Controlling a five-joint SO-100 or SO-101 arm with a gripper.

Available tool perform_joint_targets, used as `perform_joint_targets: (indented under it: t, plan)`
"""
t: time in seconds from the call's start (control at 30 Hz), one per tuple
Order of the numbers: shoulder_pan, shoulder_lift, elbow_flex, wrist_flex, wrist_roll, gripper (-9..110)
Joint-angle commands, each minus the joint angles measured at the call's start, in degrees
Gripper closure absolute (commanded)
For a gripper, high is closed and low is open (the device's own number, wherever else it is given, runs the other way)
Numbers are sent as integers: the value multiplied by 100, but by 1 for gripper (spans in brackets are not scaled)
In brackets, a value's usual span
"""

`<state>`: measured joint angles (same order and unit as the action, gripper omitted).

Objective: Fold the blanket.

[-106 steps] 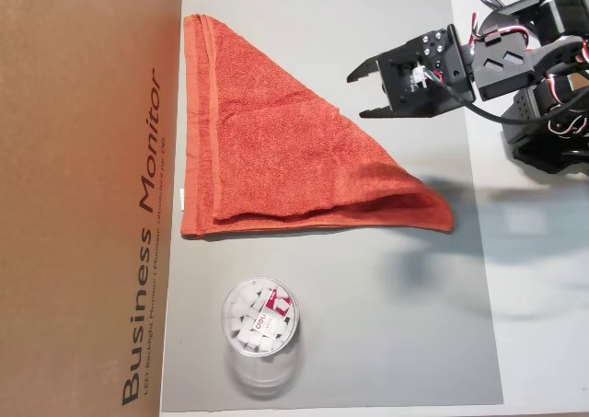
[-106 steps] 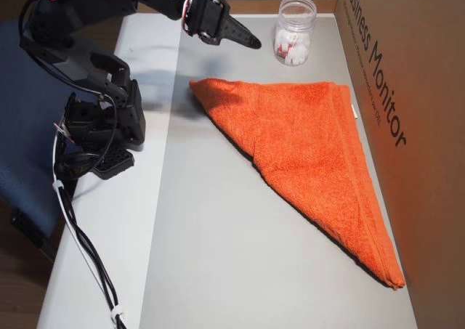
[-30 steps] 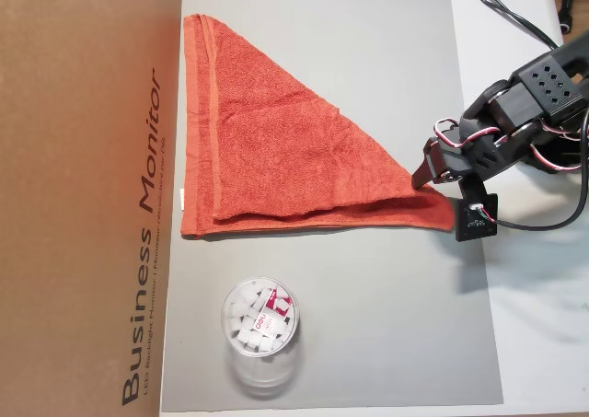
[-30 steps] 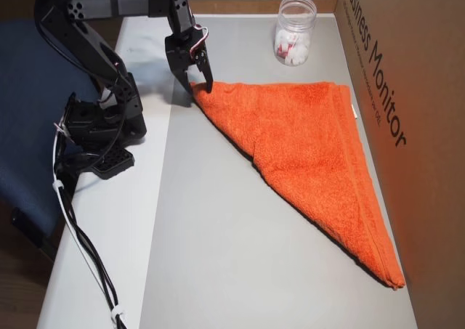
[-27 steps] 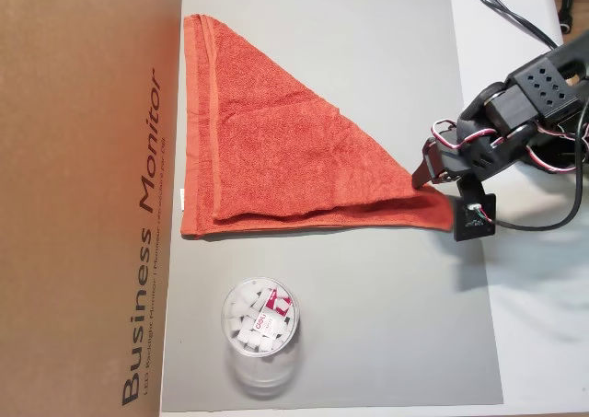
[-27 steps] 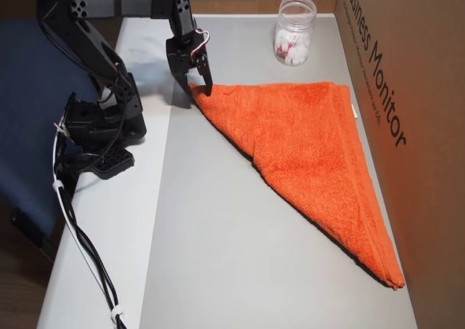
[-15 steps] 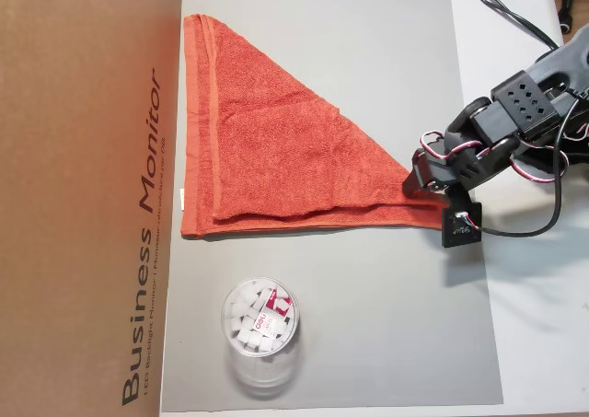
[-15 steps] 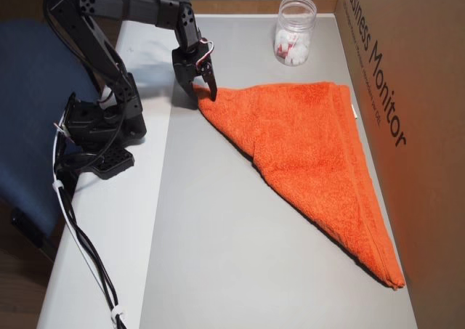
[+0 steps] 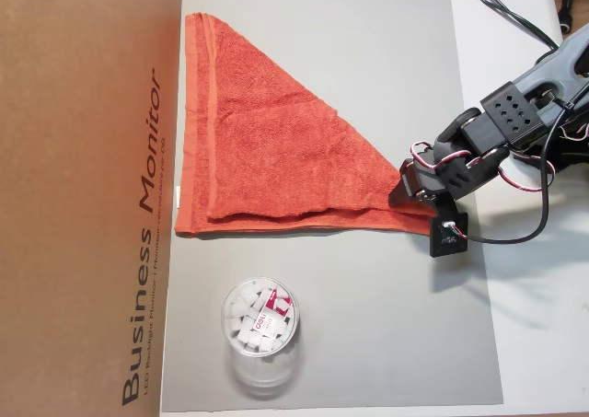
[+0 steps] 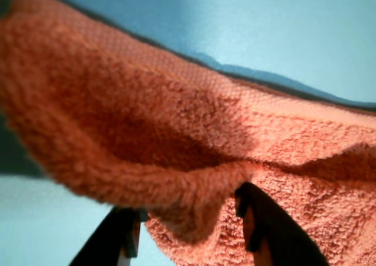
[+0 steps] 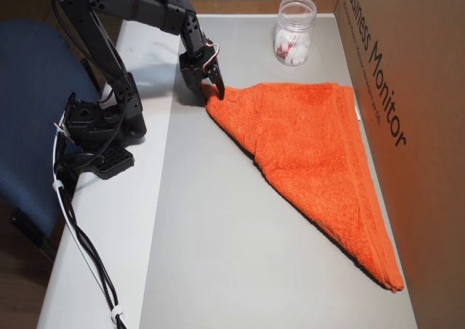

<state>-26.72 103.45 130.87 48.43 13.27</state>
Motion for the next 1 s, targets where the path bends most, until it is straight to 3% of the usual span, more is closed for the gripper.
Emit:
perform_joint_targets:
  t: [0.0, 0.5, 0.83, 0.97]
  plan:
    - [26, -44, -53, -185, 44, 87]
    - [-220, 176, -123, 281, 44, 91]
    - [-44, 800, 105, 492, 44, 82]
    - [-53, 967, 53, 1169, 44, 82]
